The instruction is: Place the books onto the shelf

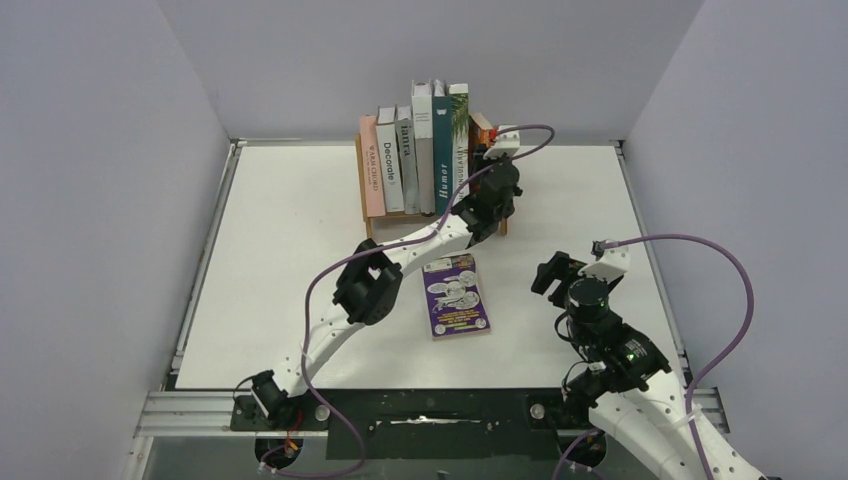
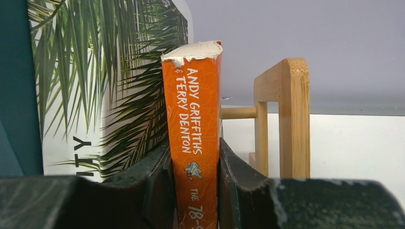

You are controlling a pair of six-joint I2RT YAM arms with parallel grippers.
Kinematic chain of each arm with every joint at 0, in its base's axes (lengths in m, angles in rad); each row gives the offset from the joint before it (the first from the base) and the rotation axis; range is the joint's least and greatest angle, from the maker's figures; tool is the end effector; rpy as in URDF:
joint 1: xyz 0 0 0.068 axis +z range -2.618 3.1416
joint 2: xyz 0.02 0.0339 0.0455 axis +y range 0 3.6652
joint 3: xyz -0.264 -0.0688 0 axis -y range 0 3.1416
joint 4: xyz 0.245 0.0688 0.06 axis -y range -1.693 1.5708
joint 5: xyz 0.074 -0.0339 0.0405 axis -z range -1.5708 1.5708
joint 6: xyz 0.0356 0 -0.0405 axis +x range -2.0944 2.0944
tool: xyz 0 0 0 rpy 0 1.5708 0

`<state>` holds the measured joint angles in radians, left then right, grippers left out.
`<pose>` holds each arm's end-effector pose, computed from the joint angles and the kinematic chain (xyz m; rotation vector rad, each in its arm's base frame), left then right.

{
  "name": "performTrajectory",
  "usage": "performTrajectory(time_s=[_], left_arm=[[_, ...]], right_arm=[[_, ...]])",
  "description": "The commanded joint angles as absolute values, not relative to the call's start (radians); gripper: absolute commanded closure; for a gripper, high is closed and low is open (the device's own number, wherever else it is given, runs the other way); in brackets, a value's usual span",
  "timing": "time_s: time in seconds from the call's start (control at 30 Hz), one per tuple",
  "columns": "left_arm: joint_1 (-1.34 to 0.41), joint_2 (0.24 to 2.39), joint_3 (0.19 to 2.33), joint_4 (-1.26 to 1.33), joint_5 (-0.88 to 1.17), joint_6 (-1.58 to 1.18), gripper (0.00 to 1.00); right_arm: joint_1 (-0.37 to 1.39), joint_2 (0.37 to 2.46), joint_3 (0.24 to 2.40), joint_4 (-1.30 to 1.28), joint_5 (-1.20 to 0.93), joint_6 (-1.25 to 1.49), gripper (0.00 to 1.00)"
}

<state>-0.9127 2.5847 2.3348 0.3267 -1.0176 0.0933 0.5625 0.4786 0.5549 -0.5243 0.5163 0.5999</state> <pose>0.3841 -0.4473 0.2577 -0.0599 1.5303 0.1069 0.1109 0.0491 0.2681 0.3580 1.9319 0.2415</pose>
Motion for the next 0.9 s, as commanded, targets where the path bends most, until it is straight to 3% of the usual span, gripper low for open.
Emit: performTrajectory(time_s=[0.0, 0.1, 0.43, 0.63, 0.87], left_arm=[[-0.895, 2.523, 2.317, 0.440, -1.066, 0.113, 0.96], [-0.898, 2.482, 2.257, 0.450, -1.067, 0.103, 0.83], [-0.942, 2.393, 2.208, 0.489, -1.062, 0.181, 0.62], [-0.980, 2.373, 2.261, 0.467, -1.062, 0.246, 0.54], [-1.033, 2.306, 2.262, 0.469, -1.153, 0.362, 0.52]], right_arm=[[0.557, 0.488, 0.554, -0.476, 0.530, 0.601, 0.23], [0.557, 0.491, 0.554, -0.475, 0.529, 0.600, 0.23], [0.558, 0.499, 0.555, -0.474, 0.524, 0.596, 0.23], [0.556, 0.510, 0.558, -0.468, 0.508, 0.588, 0.23], [0.556, 0.520, 0.564, -0.449, 0.475, 0.566, 0.23]])
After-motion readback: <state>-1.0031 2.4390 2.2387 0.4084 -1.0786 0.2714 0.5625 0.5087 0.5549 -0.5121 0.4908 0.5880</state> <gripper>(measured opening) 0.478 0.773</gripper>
